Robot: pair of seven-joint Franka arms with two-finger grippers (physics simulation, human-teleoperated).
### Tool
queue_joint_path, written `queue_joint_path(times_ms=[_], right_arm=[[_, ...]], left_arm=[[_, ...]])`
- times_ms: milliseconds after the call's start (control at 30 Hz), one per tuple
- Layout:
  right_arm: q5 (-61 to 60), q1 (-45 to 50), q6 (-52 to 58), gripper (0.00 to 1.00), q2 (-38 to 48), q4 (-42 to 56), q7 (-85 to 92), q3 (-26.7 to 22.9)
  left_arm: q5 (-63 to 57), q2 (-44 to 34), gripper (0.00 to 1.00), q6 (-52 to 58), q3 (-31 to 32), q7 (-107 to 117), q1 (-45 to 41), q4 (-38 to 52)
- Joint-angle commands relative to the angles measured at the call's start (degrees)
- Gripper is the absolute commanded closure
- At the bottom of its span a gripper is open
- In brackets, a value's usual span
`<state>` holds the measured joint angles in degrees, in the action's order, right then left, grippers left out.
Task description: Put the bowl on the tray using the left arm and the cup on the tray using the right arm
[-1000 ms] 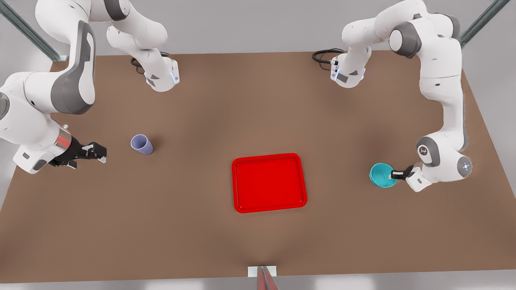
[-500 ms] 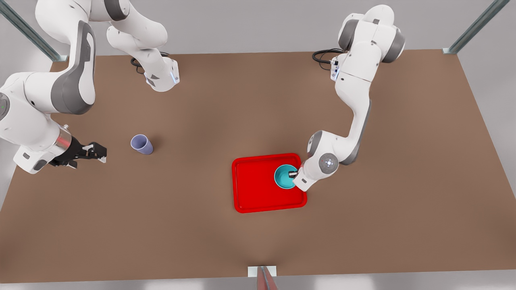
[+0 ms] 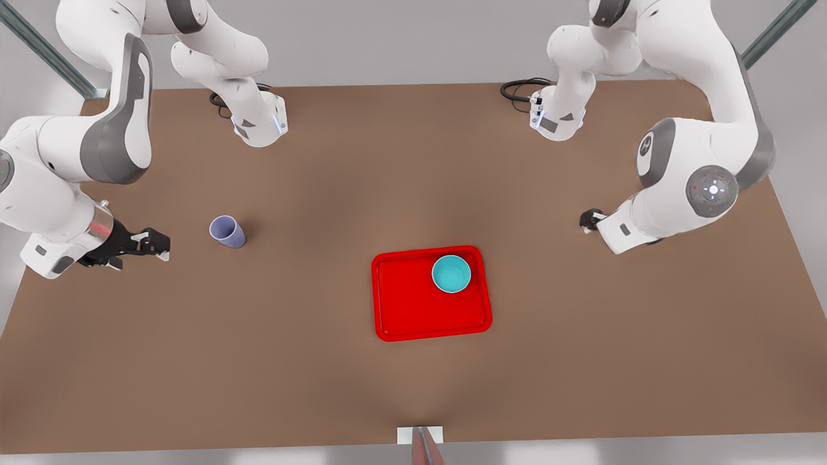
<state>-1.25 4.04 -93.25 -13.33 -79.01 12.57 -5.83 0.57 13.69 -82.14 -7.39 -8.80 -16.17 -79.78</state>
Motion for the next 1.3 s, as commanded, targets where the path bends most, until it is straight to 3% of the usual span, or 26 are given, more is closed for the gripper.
queue_joint_path(times_ms=[0,300,433,533,567,800,1033,1267], right_arm=[[0.02,0.0,0.0,0.0,-0.03,0.0,0.0,-0.06],[-1.38,0.35,0.35,0.0,-1.44,2.11,-0.08,0.56],[-3.22,0.96,0.79,0.0,-0.56,-1.14,-11.25,2.05],[-4.28,1.05,-0.87,0.0,6.46,-11.76,-11.25,2.22],[-4.2,1.05,-6.67,0.0,10.33,-19.85,-11.25,2.75],[-3.93,0.97,-13.53,0.0,16.31,-33.75,-11.34,2.93],[-3.76,0.88,-12.92,0.0,16.58,-35.33,-10.81,2.75],[-3.58,0.17,-14.41,0.0,18.42,-44.38,-11.69,4.16]], left_arm=[[-6.28,-0.59,0.0,0.74,0.01,0.01,0.44,-0.03],[-3.38,-2.18,0.0,3.3,-0.87,0.27,0.53,0.77],[-3.29,-2.18,0.0,4.7,-0.96,0.18,0.53,0.77],[-3.29,-2.09,0.0,4.7,-0.96,-0.17,0.53,0.77],[-3.29,-2.09,0.0,4.7,-0.96,-0.26,0.53,0.77],[-3.29,-2.09,0.0,4.97,-0.96,-0.17,0.53,0.68],[-3.29,-2.09,0.0,5.58,-0.96,-0.17,0.53,0.68],[-3.29,-2.09,0.0,5.58,-0.96,-0.17,0.53,0.68]])
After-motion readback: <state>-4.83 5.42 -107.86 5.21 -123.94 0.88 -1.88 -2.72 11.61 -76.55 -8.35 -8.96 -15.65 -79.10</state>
